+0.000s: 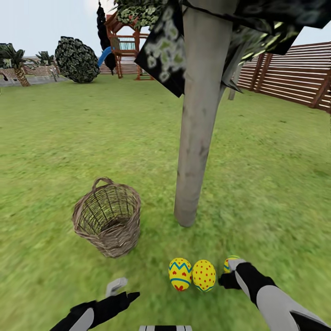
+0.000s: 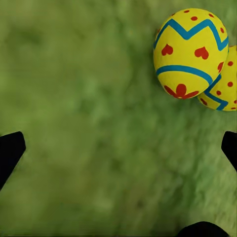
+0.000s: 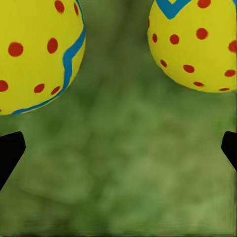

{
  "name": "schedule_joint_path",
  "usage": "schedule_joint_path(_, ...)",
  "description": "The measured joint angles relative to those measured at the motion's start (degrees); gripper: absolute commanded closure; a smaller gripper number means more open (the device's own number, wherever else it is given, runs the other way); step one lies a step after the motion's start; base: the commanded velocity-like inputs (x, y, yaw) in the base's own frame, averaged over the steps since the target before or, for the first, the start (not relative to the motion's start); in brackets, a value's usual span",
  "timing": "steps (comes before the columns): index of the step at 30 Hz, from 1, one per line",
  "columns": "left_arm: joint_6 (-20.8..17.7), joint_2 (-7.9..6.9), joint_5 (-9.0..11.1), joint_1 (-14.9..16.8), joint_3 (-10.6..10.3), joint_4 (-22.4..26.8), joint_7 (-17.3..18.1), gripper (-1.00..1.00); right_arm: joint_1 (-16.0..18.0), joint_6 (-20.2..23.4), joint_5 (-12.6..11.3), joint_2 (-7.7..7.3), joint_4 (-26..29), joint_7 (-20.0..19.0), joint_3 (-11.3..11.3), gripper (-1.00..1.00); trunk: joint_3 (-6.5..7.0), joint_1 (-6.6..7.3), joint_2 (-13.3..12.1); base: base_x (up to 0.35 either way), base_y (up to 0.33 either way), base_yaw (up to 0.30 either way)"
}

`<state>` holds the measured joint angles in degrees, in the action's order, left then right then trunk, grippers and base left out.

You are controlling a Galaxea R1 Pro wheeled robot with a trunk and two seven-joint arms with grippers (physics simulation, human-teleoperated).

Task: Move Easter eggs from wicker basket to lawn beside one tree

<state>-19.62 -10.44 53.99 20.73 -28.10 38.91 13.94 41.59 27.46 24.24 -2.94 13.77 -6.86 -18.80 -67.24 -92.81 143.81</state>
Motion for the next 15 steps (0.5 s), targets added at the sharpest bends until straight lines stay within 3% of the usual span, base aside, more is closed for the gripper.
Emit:
schedule_joint_path(6, 0.0, -0.21, -0.1, 0.0, 0.1, -0.7, -1.6, -1.00, -0.1, -5.8, 0.8, -0.18, -5.2, 0.3, 0.0, -1.00, 1.33, 0.15, -0.1, 0.000, 0.000, 0.000)
schedule_joint_path(10, -0.1, 0.00, 0.1, 0.0, 0.0, -0.8, -7.4, -1.00, -0.9, -11.1, 0.8, -0.37, -8.8, 0.6, 0.1, -1.00, 2.22, 0.26, -0.1, 0.000, 0.000, 0.000)
schedule_joint_path(15, -0.2, 0.27, 0.0, 0.0, -0.1, -1.0, -16.1, -1.00, -4.3, -13.1, 1.8, -0.28, -10.5, 0.6, 0.1, -1.00, 3.32, 0.39, -0.2, 0.000, 0.000, 0.000)
